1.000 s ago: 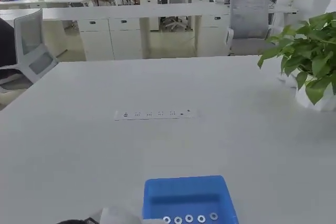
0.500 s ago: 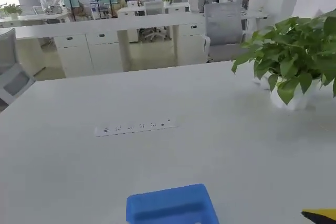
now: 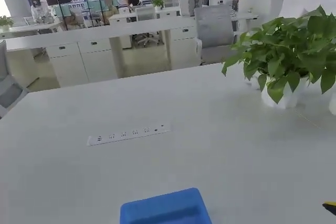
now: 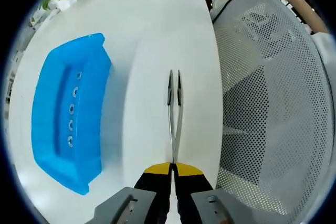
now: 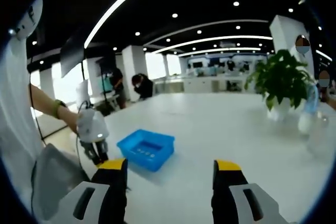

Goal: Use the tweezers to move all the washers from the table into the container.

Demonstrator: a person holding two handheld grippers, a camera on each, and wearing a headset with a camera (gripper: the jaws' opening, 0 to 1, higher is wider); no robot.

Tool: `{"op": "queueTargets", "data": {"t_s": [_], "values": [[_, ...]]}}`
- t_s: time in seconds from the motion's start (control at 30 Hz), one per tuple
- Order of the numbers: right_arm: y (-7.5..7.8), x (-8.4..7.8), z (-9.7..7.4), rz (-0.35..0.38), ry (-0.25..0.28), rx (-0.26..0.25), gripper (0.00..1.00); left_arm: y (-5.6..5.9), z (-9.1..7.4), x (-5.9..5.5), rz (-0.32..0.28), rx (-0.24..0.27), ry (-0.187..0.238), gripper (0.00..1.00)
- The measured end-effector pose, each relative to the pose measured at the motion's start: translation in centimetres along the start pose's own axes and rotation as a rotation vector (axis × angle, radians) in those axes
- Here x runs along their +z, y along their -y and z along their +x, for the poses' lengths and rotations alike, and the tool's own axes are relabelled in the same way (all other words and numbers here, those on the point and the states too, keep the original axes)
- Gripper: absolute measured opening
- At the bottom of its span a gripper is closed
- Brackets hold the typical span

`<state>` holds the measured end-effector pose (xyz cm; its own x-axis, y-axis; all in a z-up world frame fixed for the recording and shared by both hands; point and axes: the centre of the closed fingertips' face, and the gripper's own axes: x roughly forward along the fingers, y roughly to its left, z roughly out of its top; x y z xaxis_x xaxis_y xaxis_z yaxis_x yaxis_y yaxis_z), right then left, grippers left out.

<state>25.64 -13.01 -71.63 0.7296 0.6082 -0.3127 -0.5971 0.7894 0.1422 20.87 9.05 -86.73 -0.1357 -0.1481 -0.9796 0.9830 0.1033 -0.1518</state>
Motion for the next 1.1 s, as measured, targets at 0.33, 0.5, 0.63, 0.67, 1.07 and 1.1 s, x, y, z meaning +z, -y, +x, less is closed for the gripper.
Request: {"op": "queueTargets", "data": {"t_s": [0.33, 0.5, 0.63, 0.67, 1.07, 1.1], "values": [[-1.1, -0.5, 0.5, -0.019, -0.031, 0.026, 0.67, -0.2, -0.4, -0.5, -0.142, 0.046, 0.114, 0.09], [-2.3, -0.3, 0.8, -0.028, -0.05, 0.056, 0.68, -0.7, -2.7, -0.5, -0.259, 0.145, 0.273, 0.18], [-3.1, -0.1, 0.8, -0.046, -0.066, 0.06, 0.71, -0.6, -5.5, -0.2, -0.363, 0.218, 0.466, 0.33], [-3.2, -0.1, 0.7, -0.052, -0.067, 0.06, 0.72, -0.6, -6.5, -0.3, -0.387, 0.248, 0.527, 0.35], [-2.0, 2.8, 0.7, -0.046, 0.055, -0.009, 0.8, -2.0, -19.8, -2.4, -0.704, 0.607, 1.168, 0.65], [-2.0, 3.0, 0.6, -0.039, 0.055, -0.014, 0.8, -2.0, -21.0, -2.7, -0.705, 0.653, 1.202, 0.67]]}}
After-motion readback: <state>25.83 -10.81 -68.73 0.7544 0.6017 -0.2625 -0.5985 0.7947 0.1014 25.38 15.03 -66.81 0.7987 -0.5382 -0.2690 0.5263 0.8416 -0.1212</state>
